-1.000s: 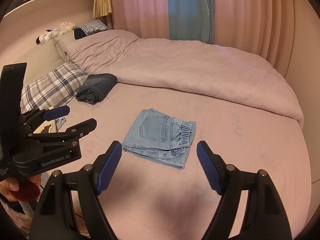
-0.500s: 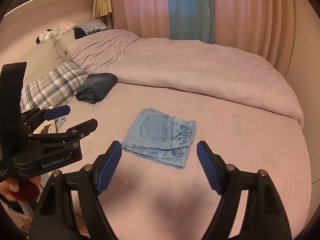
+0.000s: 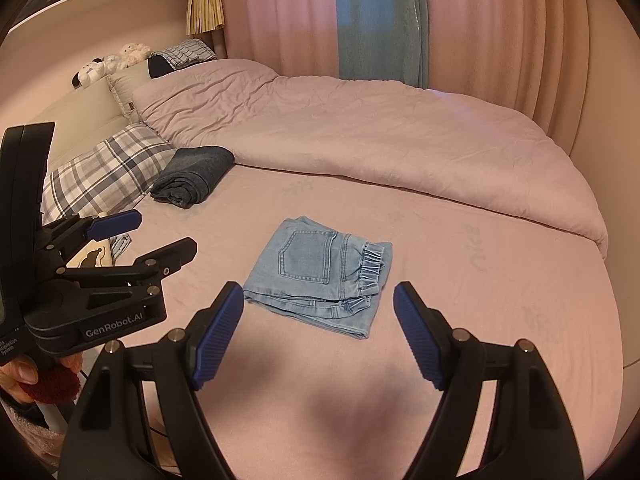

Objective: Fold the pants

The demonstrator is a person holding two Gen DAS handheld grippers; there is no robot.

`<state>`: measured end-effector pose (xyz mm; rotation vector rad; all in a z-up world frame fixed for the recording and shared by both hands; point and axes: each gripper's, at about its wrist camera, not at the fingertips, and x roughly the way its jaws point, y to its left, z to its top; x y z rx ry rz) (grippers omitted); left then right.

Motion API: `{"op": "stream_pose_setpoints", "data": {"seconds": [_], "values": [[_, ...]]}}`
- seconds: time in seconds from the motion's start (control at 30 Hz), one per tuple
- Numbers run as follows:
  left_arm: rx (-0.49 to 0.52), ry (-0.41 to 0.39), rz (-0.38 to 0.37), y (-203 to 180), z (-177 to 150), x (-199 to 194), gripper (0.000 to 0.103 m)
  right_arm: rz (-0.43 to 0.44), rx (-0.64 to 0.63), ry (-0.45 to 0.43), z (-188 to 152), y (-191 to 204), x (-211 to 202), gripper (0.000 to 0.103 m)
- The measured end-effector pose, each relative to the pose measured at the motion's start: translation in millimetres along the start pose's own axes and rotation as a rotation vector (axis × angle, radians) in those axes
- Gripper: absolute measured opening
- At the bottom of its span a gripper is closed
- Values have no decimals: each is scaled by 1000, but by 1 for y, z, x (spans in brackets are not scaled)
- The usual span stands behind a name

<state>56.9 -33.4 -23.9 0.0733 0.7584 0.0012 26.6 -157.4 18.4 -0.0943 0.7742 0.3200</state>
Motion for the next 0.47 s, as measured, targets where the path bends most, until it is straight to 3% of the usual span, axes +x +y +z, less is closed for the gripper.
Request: {"op": "stream_pose_setpoints", "data": {"seconds": [0.47], "values": [[0,0,-3,1,1,1,76,0,-1,2,0,-1,1,78]]}}
